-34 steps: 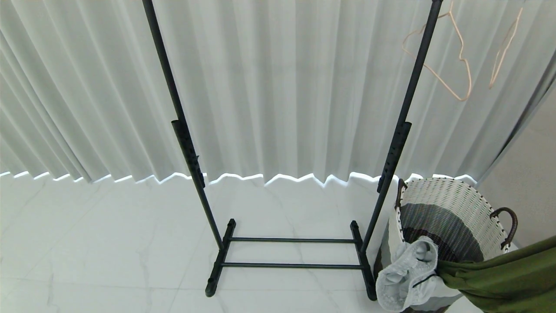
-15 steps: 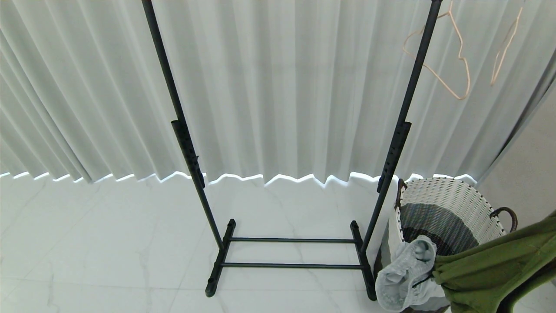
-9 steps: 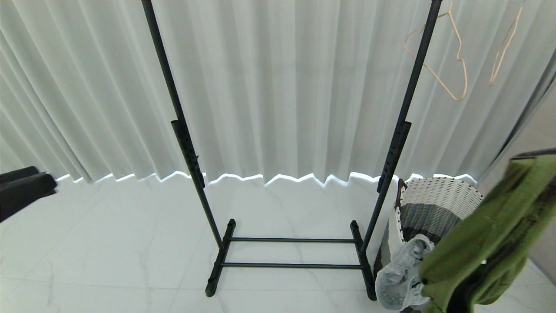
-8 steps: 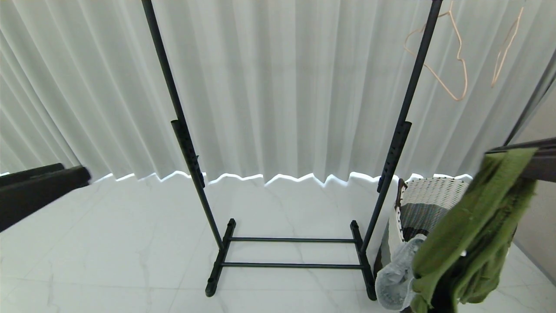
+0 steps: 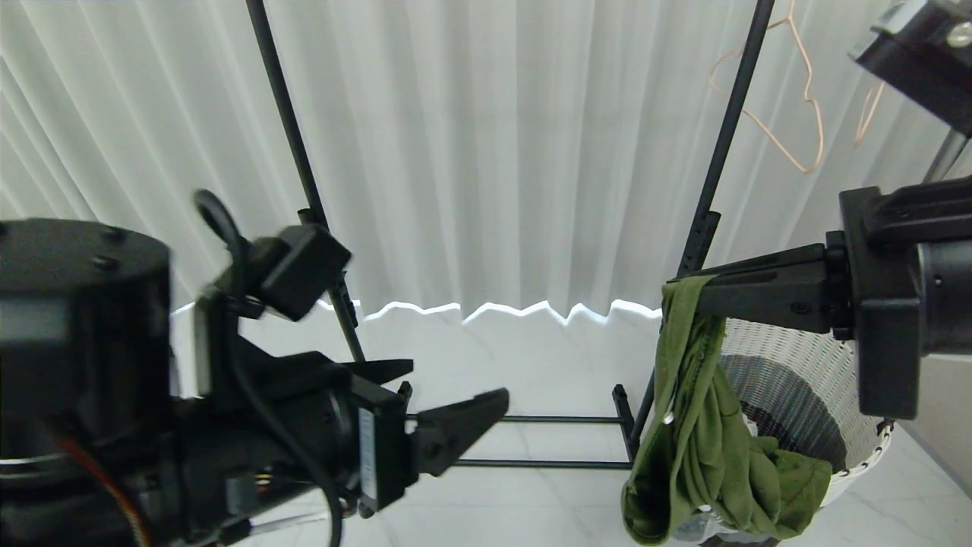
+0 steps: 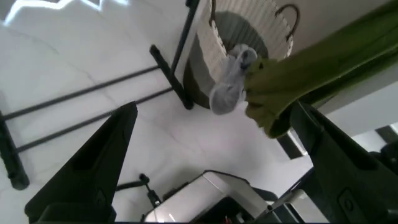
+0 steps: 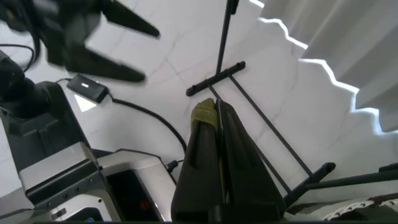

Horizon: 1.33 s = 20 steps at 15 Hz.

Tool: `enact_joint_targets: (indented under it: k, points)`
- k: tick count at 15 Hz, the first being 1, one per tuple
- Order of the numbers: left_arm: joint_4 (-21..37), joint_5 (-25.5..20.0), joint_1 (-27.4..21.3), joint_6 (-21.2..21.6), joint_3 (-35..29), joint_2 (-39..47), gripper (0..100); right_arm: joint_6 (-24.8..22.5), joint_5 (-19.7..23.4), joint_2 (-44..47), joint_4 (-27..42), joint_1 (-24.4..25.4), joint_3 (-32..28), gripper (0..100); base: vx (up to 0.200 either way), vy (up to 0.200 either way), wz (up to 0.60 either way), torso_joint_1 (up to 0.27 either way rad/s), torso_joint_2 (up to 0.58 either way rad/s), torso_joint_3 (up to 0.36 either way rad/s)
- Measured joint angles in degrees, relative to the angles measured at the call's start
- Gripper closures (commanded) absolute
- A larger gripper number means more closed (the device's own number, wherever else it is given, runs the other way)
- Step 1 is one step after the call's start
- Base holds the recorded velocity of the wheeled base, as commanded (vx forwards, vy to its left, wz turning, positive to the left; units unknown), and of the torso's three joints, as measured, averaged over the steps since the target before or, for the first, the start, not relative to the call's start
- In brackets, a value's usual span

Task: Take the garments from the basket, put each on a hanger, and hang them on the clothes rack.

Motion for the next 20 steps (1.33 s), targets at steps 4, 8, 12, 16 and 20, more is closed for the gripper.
enact_joint_targets:
  k: [4, 8, 12, 16, 20]
  points:
    - [-5.22, 5.25, -10.81, -2.62, -0.33, 11.25, 0, 0.11, -0.35, 0.49, -0.29, 0.52, 0.46, 100, 0.000, 0.000, 0.00, 0.000, 0.00, 0.000]
    - [-8.59, 5.46, -12.43, -3.33, -1.76, 18.66, 0, 0.18, -0.28, 0.32, -0.30, 2.95, 0.18, 100, 0.000, 0.000, 0.00, 0.000, 0.00, 0.000]
    - [-9.57, 5.52, -9.26, -7.77, -4.02, 24.33, 0, 0.20, -0.30, -0.21, -0.30, 4.40, 0.38, 100, 0.000, 0.000, 0.00, 0.000, 0.00, 0.000]
    - [-11.82, 5.30, -8.35, -8.12, -4.07, 27.61, 0, 0.20, -0.35, -0.56, -0.29, 4.95, 0.46, 100, 0.000, 0.000, 0.00, 0.000, 0.00, 0.000]
    - [-13.96, 5.47, -8.22, -8.09, -3.63, 29.60, 100, 0.18, -0.41, -0.54, -0.29, 4.99, 0.41, 100, 0.000, 0.000, 0.00, 0.000, 0.00, 0.000]
